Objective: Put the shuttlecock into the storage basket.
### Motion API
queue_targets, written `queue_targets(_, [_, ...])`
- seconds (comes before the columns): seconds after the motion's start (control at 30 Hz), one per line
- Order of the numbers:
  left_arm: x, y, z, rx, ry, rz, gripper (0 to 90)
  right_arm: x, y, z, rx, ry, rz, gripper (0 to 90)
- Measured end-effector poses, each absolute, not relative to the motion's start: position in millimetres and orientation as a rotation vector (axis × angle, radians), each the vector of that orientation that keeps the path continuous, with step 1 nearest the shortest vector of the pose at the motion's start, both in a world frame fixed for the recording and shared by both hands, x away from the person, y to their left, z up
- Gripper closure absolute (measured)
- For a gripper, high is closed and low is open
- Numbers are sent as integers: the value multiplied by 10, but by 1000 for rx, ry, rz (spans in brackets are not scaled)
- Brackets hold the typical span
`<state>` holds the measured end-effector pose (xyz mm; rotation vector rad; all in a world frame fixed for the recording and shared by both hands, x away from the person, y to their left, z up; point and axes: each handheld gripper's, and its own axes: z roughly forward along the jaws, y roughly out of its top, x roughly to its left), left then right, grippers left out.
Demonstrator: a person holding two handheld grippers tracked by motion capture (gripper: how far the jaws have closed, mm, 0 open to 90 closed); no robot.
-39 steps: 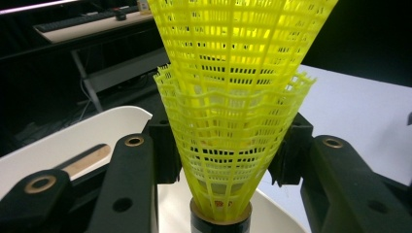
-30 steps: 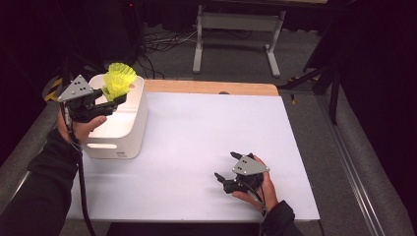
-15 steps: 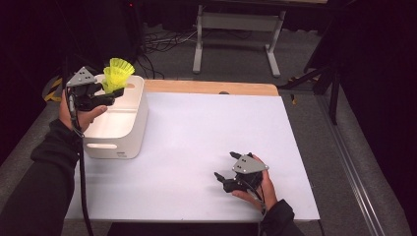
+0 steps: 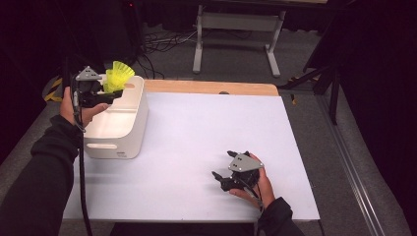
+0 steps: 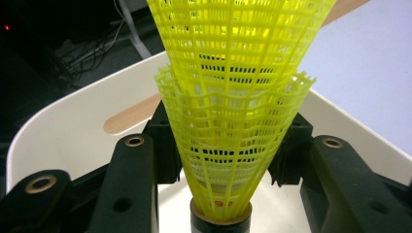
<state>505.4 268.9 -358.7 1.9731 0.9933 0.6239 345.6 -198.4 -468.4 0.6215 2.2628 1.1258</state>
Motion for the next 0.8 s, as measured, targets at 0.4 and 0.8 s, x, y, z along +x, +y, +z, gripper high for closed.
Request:
queue_targets(0.4, [5274,2608,-3747,2100,1104,508,552,3416,-2016,-4564,612,2225,1131,161])
queue_targets(0.8, [5350,2584,-3802,2172,1123,458,536,3441,-2030,-4574,629,2231,1132,162])
